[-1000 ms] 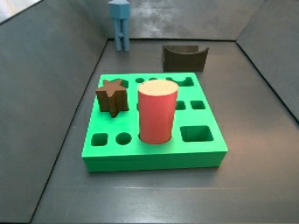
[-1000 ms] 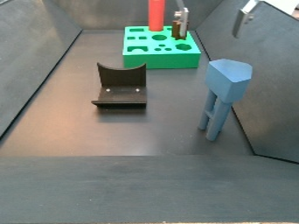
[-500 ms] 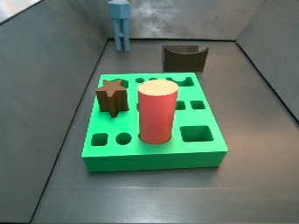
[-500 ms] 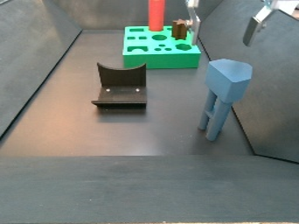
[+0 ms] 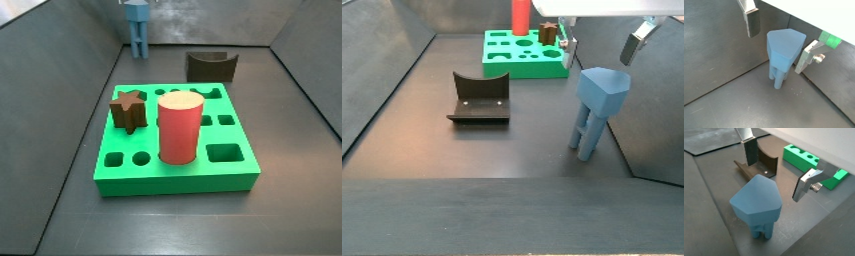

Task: Pick up the 3 prong object. Move up. Move to above the board. Insert the 3 prong object.
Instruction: Pick up the 3 prong object.

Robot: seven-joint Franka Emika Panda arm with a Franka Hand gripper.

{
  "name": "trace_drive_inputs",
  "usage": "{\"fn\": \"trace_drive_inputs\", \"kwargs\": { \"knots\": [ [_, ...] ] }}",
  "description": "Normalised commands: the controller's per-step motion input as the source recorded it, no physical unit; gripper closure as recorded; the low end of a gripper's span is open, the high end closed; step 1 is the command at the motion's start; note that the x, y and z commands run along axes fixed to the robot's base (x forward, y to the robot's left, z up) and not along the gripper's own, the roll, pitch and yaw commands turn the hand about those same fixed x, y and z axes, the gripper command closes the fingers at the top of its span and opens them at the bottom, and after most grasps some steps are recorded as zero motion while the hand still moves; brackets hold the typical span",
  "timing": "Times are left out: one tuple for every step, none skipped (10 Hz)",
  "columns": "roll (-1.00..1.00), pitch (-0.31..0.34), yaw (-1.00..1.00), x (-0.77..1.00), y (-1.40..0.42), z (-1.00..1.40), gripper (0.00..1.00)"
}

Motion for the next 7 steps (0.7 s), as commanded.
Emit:
{"fn": "trace_drive_inputs", "kwargs": {
  "knots": [
    [-0.09, -0.076, 0.34, 0.0, 0.16, -0.18, 0.0],
    [-0.14, -0.087, 0.32, 0.0, 0.15, -0.17, 0.0],
    [-0.06, -0.064, 0.27, -0.01, 0.12, -0.13, 0.0],
    [-0.01, -0.027, 0.18, -0.02, 0.09, -0.08, 0.0],
    [0.0, -0.014, 0.12, -0.06, 0.06, -0.08, 0.0],
    [0.01, -0.01, 0.11, -0.09, 0.08, -0.16, 0.0],
    [0.0, -0.026, 0.11, -0.13, 0.13, -0.21, 0.0]
  ]
}}
